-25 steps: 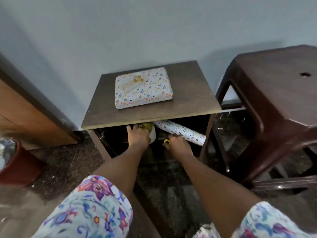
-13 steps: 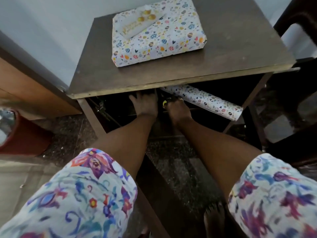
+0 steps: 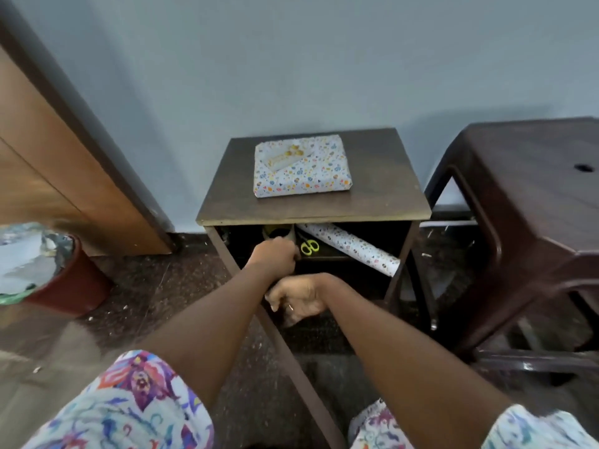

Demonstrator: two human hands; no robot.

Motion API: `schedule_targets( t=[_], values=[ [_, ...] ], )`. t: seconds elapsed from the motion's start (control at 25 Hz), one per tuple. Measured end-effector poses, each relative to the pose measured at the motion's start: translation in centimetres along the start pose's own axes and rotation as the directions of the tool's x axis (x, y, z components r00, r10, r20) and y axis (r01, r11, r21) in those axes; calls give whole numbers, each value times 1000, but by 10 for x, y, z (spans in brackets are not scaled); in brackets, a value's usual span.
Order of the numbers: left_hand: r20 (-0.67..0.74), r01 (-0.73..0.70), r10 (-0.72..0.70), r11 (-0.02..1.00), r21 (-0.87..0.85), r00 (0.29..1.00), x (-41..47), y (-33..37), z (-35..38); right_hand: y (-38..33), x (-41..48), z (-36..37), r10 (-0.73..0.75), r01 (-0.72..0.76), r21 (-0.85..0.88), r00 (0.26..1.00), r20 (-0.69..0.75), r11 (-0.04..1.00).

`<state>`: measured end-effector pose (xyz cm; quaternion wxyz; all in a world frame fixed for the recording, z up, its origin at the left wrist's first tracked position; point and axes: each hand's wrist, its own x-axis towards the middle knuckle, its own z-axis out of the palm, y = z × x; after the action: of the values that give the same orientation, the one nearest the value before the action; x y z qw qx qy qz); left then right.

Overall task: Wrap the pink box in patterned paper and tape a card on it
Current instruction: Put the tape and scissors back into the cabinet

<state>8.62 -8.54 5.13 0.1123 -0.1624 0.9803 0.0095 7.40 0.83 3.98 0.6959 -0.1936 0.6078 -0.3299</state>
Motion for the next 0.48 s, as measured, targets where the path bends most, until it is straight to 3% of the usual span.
schedule_targets(
  t=[0.08,0.12,0.2,0.24,0.36,0.48],
  values=[
    [-83,-20,16,999,-45,996,-29,-7,-13,-11,-22,22,27,-22,-119,999,39,993],
    [-130,-25,18,998,-51,991,-42,-10,-14,-13,-30,31,53,-46,-276,998,18,960],
    [-172,6,-13,999,-44,985,-66,-15,-6,-15,-45,49,80,-148,-587,987,-140,796],
    [-165,39,-51,996,-76,985,-75,-15,1,-13,-48,56,4,-168,-675,971,-237,718],
    [-133,130,-177,945,-300,975,-86,-13,22,-9,-53,68,-138,-234,-685,886,-442,690],
    [-315,77,-248,879,-470,916,-75,6,26,-3,-48,60,-296,-215,-665,769,-567,715]
  ],
)
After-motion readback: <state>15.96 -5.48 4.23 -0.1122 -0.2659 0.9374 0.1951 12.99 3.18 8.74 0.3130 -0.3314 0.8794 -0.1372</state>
